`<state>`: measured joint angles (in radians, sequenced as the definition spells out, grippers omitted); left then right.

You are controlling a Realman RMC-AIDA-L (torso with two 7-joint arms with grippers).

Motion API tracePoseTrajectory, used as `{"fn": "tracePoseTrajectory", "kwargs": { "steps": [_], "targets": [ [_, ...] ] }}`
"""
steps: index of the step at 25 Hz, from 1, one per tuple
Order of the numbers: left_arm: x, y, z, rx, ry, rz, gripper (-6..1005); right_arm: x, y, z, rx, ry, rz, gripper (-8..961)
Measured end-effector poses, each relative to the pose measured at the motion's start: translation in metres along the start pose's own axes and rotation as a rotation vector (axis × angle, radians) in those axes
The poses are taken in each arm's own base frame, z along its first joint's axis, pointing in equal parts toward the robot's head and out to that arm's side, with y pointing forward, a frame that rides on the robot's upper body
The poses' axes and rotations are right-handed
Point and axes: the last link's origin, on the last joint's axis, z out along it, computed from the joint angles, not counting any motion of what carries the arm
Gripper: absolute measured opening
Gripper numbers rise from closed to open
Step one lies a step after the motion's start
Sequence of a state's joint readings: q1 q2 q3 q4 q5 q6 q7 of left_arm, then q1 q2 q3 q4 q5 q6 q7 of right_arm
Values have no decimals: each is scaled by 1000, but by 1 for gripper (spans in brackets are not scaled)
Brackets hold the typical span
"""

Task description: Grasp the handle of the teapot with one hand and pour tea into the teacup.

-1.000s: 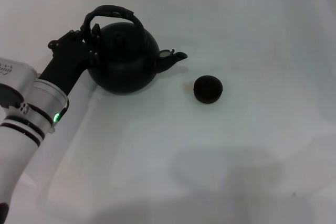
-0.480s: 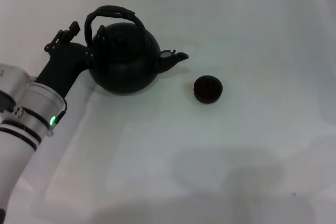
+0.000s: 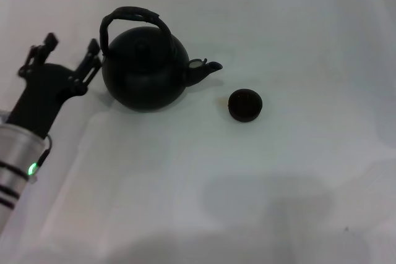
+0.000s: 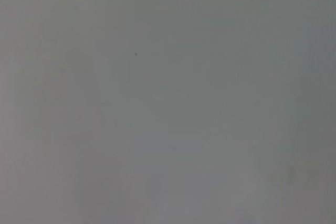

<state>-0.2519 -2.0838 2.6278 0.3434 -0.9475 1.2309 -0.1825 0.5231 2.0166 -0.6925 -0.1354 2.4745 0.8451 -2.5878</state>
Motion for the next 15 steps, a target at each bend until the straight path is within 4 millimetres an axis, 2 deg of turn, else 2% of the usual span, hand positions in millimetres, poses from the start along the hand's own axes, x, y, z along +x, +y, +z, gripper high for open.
{"fn": "tracePoseTrajectory", "kwargs": {
  "steps": [2,7,8,12,15],
  "targets": [
    [1,-5,-12,33,29,-13,839,-1,0,0,-3,-1,-6,842],
    [8,-30,-39,212,119,-72,835,-1,1,1,-7,-2,-11,842],
    [10,-41,-44,277,136,-80,835,-1,1,1,-7,-2,-11,842],
    [14,-67,-50,392,164,-93,833,-1,3,-1,-29,-7,-24,842],
    [17,-79,-46,420,167,-103,832,0,9,-4,-76,-17,-48,842]
  ]
}}
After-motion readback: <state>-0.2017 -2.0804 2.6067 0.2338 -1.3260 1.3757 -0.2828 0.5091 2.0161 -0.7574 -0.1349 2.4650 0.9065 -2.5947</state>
